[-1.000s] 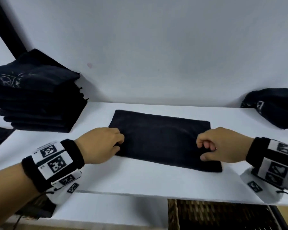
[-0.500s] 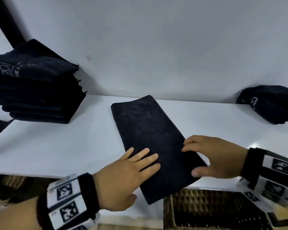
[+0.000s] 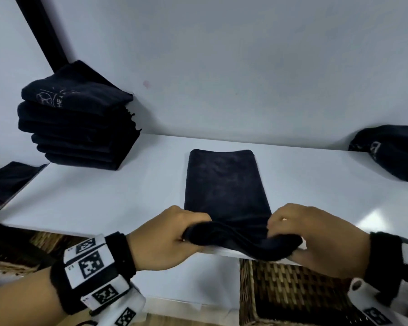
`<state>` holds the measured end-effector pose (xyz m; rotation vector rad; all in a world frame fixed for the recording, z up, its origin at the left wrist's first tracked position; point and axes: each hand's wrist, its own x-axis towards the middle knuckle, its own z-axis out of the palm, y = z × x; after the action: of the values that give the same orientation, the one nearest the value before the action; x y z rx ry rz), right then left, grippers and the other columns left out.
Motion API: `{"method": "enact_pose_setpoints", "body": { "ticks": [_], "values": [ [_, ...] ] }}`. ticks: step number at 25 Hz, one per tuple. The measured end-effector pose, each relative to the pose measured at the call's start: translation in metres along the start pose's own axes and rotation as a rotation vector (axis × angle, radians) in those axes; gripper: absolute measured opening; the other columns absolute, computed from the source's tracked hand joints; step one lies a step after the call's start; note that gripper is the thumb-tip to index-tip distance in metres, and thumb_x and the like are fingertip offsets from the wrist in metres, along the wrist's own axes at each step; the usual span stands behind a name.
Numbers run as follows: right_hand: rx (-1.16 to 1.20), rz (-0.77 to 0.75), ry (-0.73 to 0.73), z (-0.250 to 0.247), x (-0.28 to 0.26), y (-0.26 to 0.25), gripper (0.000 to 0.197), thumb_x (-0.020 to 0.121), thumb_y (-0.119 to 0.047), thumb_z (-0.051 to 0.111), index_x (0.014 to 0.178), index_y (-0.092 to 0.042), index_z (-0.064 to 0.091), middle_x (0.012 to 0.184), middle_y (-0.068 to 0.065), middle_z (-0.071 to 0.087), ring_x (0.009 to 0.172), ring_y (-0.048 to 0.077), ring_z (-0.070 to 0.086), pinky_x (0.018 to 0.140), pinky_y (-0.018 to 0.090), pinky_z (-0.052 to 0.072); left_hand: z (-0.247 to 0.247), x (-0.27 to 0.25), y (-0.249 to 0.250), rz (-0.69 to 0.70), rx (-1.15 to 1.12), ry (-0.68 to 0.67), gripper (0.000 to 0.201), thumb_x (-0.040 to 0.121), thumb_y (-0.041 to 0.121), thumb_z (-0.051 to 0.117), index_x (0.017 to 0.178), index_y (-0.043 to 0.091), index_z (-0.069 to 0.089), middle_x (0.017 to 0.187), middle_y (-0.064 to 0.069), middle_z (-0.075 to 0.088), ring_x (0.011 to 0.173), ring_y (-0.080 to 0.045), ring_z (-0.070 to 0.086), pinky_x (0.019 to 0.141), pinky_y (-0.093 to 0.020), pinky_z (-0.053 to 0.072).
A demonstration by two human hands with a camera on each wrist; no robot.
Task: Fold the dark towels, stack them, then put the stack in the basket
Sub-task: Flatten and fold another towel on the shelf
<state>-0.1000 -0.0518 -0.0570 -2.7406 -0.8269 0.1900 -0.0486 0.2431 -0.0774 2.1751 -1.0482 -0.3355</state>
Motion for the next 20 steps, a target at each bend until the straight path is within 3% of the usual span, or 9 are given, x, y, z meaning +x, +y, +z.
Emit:
{"method": "enact_pose_setpoints", "body": {
  "ticks": [2, 5, 7, 9, 12, 14, 16, 18, 20],
  "values": [
    [0.292, 0.042, 0.107, -0.012, 0.009, 0.000, 0.005, 0.084, -0.027, 0.064, 0.087, -0.025, 0.068, 0.082, -0.013, 0.068, 0.075, 0.004, 0.062, 0.068, 0.013, 0.046, -0.013, 0.002, 0.001, -0.087, -0.219, 0.088, 0.019, 0.088, 0.035, 0.064, 0.075, 0.021, 0.062, 0.063, 0.009, 0.058, 0.058, -0.003, 0.049, 0.057, -0.028, 0.046],
    [0.777, 0.340, 0.242, -0.026, 0.041, 0.011, 0.010, 0.091, -0.009, 0.061, 0.095, -0.011, 0.070, 0.095, 0.005, 0.075, 0.087, 0.020, 0.070, 0.079, 0.038, 0.056, -0.041, 0.026, -0.006, -0.214, -0.445, 0.324, 0.037, 0.085, 0.045, 0.066, 0.101, 0.011, 0.070, 0.086, -0.004, 0.073, 0.073, -0.009, 0.062, 0.062, -0.030, 0.055],
    [1.028, 0.529, 0.288, -0.033, 0.072, 0.023, 0.015, 0.095, -0.012, 0.056, 0.100, -0.014, 0.070, 0.098, 0.005, 0.074, 0.088, 0.021, 0.068, 0.080, 0.042, 0.056, -0.062, 0.054, -0.018, -0.343, -0.624, 0.397, 0.031, 0.090, 0.033, 0.064, 0.111, 0.010, 0.067, 0.092, -0.006, 0.071, 0.072, -0.014, 0.064, 0.058, -0.028, 0.054],
    [1.156, 0.646, 0.243, -0.037, 0.100, 0.034, 0.017, 0.094, -0.027, 0.058, 0.101, -0.017, 0.070, 0.094, 0.001, 0.072, 0.082, 0.018, 0.066, 0.076, 0.038, 0.055, -0.075, 0.083, -0.034, -0.485, -0.648, 0.385, 0.028, 0.094, 0.024, 0.060, 0.113, 0.004, 0.063, 0.091, -0.008, 0.066, 0.067, -0.018, 0.063, 0.054, -0.027, 0.053],
    [0.946, 0.756, 0.173, -0.021, 0.132, 0.055, 0.016, 0.086, -0.024, 0.070, 0.093, -0.010, 0.065, 0.087, 0.005, 0.069, 0.074, 0.020, 0.064, 0.065, 0.032, 0.054, -0.071, 0.114, -0.069, -0.619, -0.492, 0.385, 0.015, 0.096, 0.022, 0.056, 0.101, 0.008, 0.059, 0.086, -0.008, 0.064, 0.064, -0.020, 0.062, 0.049, -0.031, 0.055],
    [0.786, 0.839, 0.154, -0.010, 0.142, 0.065, 0.016, 0.083, -0.017, 0.070, 0.081, -0.009, 0.057, 0.081, 0.014, 0.058, 0.072, 0.026, 0.056, 0.065, 0.036, 0.052, -0.063, 0.127, -0.088, -0.642, -0.232, 0.309, 0.019, 0.096, 0.027, 0.055, 0.099, 0.009, 0.058, 0.095, -0.011, 0.065, 0.081, -0.028, 0.065, 0.067, -0.041, 0.058],
    [0.756, 0.889, 0.108, -0.008, 0.147, 0.070, 0.014, 0.082, -0.015, 0.069, 0.076, -0.010, 0.057, 0.080, 0.014, 0.057, 0.073, 0.026, 0.055, 0.073, 0.044, 0.057, -0.061, 0.130, -0.095, -0.609, 0.105, 0.220, 0.029, 0.095, 0.035, 0.054, 0.101, 0.007, 0.058, 0.106, -0.012, 0.065, 0.098, -0.031, 0.061, 0.080, -0.034, 0.049],
    [0.734, 0.920, 0.086, -0.014, 0.145, 0.069, 0.011, 0.084, -0.015, 0.067, 0.078, -0.009, 0.059, 0.077, 0.011, 0.060, 0.068, 0.024, 0.056, 0.072, 0.042, 0.058, -0.067, 0.125, -0.093, -0.646, 0.201, 0.178, 0.039, 0.093, 0.045, 0.053, 0.091, 0.007, 0.058, 0.093, -0.008, 0.066, 0.092, -0.028, 0.062, 0.077, -0.030, 0.046],
    [0.647, 0.947, 0.108, -0.019, 0.138, 0.068, 0.018, 0.083, -0.021, 0.070, 0.081, -0.006, 0.061, 0.072, 0.011, 0.060, 0.062, 0.023, 0.058, 0.064, 0.038, 0.060, -0.069, 0.119, -0.094, -0.707, 0.124, 0.125, 0.048, 0.090, 0.047, 0.056, 0.081, 0.000, 0.063, 0.080, -0.012, 0.071, 0.080, -0.031, 0.069, 0.075, -0.036, 0.056]
  ]
}}
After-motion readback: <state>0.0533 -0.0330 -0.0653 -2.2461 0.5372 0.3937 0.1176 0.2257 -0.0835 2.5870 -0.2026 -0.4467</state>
